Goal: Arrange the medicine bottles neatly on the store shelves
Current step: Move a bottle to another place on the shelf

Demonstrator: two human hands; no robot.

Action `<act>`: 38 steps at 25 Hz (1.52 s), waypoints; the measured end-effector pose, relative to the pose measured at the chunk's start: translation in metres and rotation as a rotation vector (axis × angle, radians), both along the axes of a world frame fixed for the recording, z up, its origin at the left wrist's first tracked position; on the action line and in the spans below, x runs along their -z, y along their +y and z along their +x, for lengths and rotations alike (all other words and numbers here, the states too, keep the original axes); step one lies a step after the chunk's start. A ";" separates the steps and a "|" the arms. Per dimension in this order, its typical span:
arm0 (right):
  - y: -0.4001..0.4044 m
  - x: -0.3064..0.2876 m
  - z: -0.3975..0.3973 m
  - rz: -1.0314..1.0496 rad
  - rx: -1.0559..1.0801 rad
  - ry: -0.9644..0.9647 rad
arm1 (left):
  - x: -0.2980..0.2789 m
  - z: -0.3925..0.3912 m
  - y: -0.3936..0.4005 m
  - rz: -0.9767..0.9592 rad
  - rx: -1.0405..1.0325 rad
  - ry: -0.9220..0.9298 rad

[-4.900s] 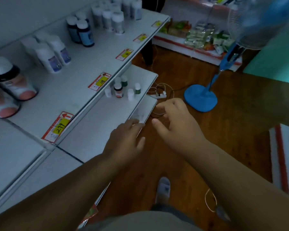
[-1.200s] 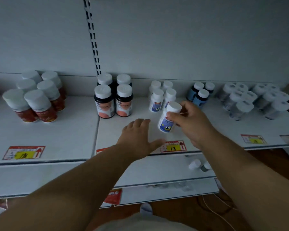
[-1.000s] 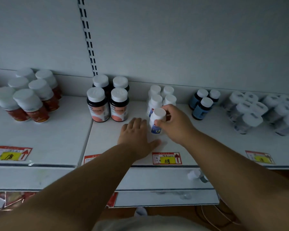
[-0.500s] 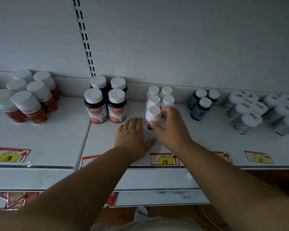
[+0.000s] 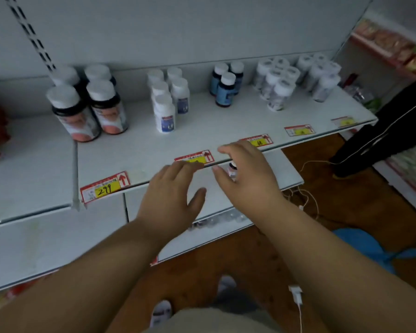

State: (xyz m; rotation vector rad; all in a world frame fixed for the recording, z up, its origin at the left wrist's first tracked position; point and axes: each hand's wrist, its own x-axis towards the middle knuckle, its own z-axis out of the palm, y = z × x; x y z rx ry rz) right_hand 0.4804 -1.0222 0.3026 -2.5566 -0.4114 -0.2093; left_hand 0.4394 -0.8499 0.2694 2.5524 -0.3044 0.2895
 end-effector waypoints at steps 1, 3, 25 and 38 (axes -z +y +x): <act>-0.013 0.000 -0.009 0.010 0.018 -0.005 | -0.001 -0.006 -0.010 0.024 0.010 0.053; -0.041 0.007 -0.019 0.016 0.024 0.006 | 0.007 -0.009 -0.032 0.074 0.033 0.101; -0.109 0.390 0.235 0.049 0.329 0.149 | 0.347 0.227 -0.129 0.021 -0.124 0.347; -0.107 0.376 0.264 0.315 0.235 0.188 | 0.338 0.233 -0.113 -0.242 -0.219 0.324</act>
